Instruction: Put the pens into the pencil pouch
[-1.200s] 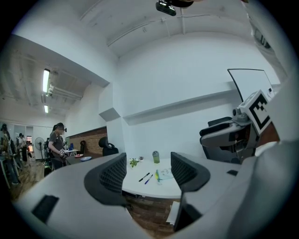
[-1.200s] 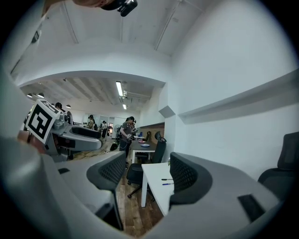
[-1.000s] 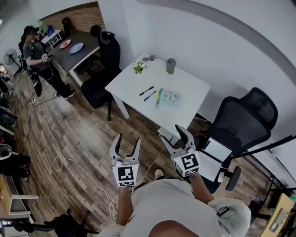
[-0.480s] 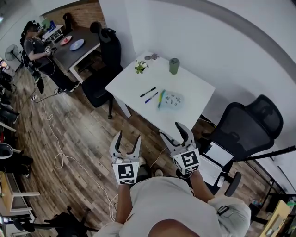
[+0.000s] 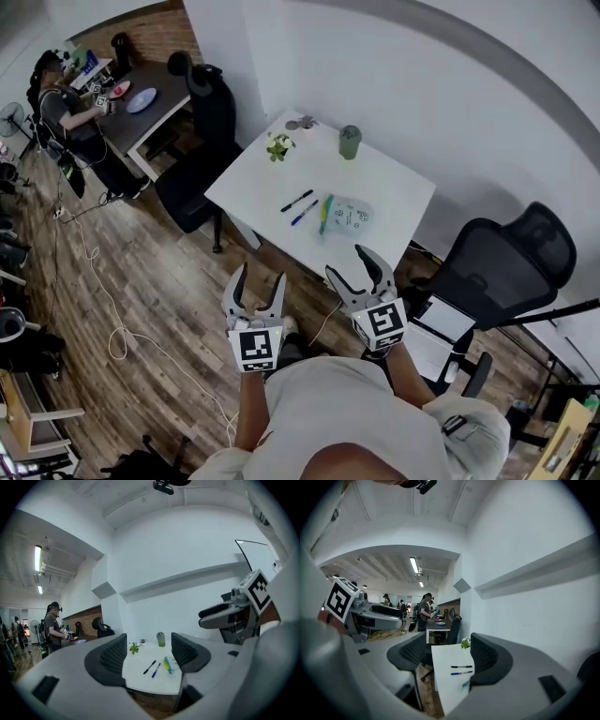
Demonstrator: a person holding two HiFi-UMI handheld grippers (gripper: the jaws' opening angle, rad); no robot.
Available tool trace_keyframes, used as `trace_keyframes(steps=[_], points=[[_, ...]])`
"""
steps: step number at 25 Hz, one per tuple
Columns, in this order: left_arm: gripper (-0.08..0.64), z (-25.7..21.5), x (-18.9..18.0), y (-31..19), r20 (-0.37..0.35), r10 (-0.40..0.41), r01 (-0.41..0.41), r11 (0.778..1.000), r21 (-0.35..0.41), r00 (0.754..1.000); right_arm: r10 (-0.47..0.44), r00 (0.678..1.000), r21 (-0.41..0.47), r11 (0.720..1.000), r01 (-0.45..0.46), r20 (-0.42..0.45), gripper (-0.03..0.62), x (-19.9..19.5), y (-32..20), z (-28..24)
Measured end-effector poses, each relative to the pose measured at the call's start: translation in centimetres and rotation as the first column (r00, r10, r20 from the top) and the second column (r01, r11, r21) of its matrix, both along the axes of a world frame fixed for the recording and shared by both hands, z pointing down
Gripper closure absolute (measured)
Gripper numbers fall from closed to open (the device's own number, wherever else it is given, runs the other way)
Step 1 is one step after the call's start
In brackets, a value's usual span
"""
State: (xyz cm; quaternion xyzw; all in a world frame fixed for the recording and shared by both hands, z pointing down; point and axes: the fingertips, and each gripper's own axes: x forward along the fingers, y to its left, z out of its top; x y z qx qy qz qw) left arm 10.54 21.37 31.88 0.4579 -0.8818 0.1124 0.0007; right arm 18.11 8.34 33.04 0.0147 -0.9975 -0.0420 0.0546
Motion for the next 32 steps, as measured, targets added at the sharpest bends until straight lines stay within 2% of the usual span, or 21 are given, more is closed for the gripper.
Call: trace_keyframes(steps=[10,20,32], points=[[0.268,0.6,-9.5,-3.1,-0.006,0.113,-0.113,0.994,-0.003,0.994,0.118,0.993,0.003,0.993,-0.118,-0.027,0.294,-8.0,-2.5,0.5],[0.272,2.3,-18.1,-5.0,-0.032,0.227,-0.227,0.974,0.003,0.973,0.239,0.970,0.026,0.971,-0.238,-0.055,0.294,-15.3,-3.5,1.8],[0.276,3.5,-23.7,-7.7,-0.060,0.291,-0.290,0.957,0.029,0.955,0.305,0.948,0.055,0.952,-0.301,-0.087,0.293,-20.0,-5.3,2.4]])
